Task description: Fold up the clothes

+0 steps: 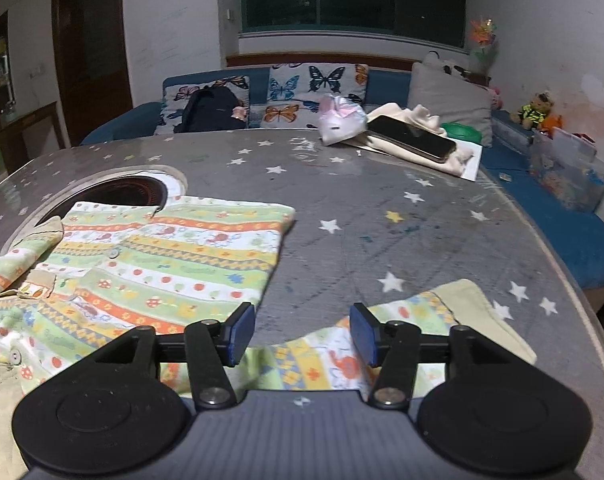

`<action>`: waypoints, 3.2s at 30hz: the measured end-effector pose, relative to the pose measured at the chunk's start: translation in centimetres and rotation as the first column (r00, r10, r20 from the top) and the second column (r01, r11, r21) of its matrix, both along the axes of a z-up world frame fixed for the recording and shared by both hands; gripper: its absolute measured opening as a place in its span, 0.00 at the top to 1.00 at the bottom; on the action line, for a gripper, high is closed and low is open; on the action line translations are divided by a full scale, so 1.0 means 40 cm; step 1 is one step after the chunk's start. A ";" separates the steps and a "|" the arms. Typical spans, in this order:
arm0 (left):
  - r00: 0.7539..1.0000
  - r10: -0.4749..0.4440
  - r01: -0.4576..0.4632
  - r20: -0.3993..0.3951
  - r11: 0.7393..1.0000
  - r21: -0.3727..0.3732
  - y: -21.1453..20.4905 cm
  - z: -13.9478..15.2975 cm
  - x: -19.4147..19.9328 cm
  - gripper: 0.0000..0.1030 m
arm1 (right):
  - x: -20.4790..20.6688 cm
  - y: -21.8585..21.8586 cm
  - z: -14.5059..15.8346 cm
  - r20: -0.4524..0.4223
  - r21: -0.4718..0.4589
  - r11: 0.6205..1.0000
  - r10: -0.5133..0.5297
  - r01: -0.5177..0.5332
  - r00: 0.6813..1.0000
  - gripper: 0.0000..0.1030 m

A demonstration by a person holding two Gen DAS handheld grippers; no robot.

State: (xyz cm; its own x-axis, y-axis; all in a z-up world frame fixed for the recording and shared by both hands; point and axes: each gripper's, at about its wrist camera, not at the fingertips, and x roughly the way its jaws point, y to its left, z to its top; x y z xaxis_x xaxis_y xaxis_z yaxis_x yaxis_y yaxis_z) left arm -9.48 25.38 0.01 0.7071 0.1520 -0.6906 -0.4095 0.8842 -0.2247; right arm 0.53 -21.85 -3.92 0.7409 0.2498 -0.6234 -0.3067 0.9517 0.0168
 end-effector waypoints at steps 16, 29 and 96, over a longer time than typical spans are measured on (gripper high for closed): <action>0.985 -0.161 0.168 -0.069 0.981 0.101 -0.165 -0.073 0.248 0.44 | -0.013 0.057 -0.002 -0.009 0.006 0.997 0.072 -0.072 0.997 0.42; 0.988 -0.155 0.156 -0.016 0.981 0.117 -0.146 -0.068 0.222 0.91 | -0.009 0.076 -0.004 -0.008 0.010 0.996 0.091 -0.091 0.996 0.40; 0.941 -0.316 0.336 -0.121 0.911 0.239 -0.216 -0.097 0.547 0.94 | 0.392 0.200 -0.040 -0.132 -0.042 0.986 0.154 -0.161 0.979 0.95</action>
State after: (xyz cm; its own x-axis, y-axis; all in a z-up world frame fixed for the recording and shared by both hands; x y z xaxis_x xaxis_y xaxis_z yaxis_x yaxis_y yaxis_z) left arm 12.39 16.76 -3.87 0.6927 0.0990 -0.7144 -0.0959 0.9944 0.0447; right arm 16.21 -13.86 -5.54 0.6078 0.3218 -0.7260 -0.4516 0.8921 0.0173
